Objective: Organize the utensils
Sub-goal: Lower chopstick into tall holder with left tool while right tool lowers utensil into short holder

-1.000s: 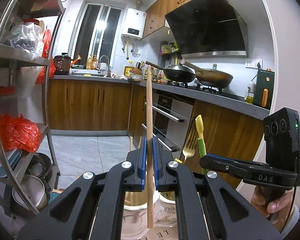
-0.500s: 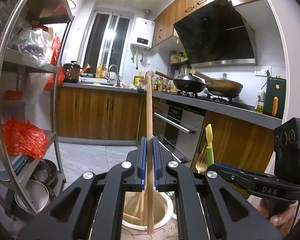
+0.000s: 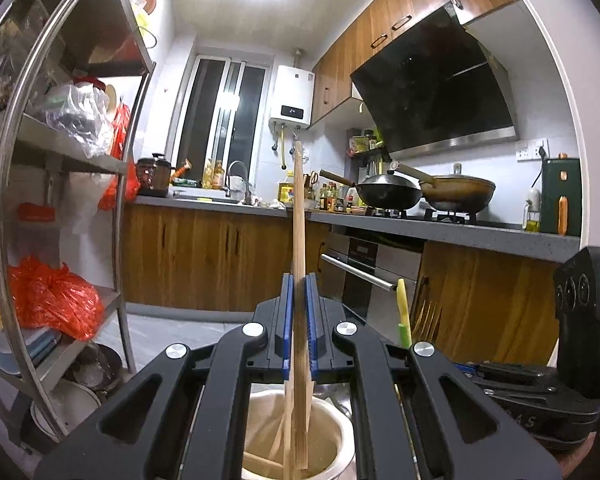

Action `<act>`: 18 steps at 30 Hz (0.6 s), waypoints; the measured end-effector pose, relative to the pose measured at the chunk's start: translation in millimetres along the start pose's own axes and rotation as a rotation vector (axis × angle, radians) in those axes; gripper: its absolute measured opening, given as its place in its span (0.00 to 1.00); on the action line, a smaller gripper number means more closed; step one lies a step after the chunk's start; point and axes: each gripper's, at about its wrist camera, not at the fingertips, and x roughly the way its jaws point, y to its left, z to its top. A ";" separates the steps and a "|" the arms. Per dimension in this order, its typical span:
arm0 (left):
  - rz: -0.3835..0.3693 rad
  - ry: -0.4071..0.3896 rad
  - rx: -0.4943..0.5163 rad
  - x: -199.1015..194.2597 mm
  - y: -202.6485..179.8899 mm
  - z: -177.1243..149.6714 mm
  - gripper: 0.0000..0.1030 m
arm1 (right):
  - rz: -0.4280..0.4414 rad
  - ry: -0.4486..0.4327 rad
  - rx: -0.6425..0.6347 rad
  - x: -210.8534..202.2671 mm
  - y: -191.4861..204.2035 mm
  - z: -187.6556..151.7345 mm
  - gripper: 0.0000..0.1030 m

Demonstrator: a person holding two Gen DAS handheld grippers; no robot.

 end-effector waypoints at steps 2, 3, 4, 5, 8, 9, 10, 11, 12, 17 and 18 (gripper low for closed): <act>0.014 0.001 0.016 -1.1 -3.0 -4.6 0.06 | -0.015 0.002 -0.015 0.3 0.4 -2.8 0.10; 0.024 0.007 0.031 -0.9 -5.2 -7.5 0.06 | -0.024 0.007 -0.025 1.2 0.9 -4.2 0.10; 0.033 0.011 0.040 -0.5 -7.7 -9.5 0.06 | -0.032 0.011 -0.033 1.9 1.3 -5.6 0.10; 0.044 0.016 0.051 -0.8 -9.1 -12.0 0.06 | -0.040 0.018 -0.042 3.1 2.1 -7.5 0.10; 0.082 0.046 0.081 -1.1 -11.7 -20.7 0.06 | -0.053 0.033 -0.057 5.2 2.7 -11.7 0.10; 0.099 0.064 0.087 0.1 -11.6 -23.4 0.06 | -0.059 0.040 -0.061 6.2 2.7 -13.4 0.10; 0.109 0.077 0.088 1.3 -11.1 -25.2 0.06 | -0.062 0.044 -0.063 7.2 2.7 -14.3 0.10; 0.116 0.086 0.087 1.5 -10.2 -26.6 0.06 | -0.066 0.050 -0.063 8.2 2.3 -15.6 0.10; 0.121 0.099 0.087 1.4 -9.6 -28.4 0.06 | -0.068 0.056 -0.062 9.1 2.3 -17.1 0.10; 0.132 0.136 0.098 2.4 -9.5 -33.8 0.06 | -0.090 0.093 -0.076 14.9 5.4 -23.1 0.10; 0.132 0.141 0.100 2.3 -9.8 -34.7 0.06 | -0.095 0.100 -0.079 15.9 5.7 -23.9 0.10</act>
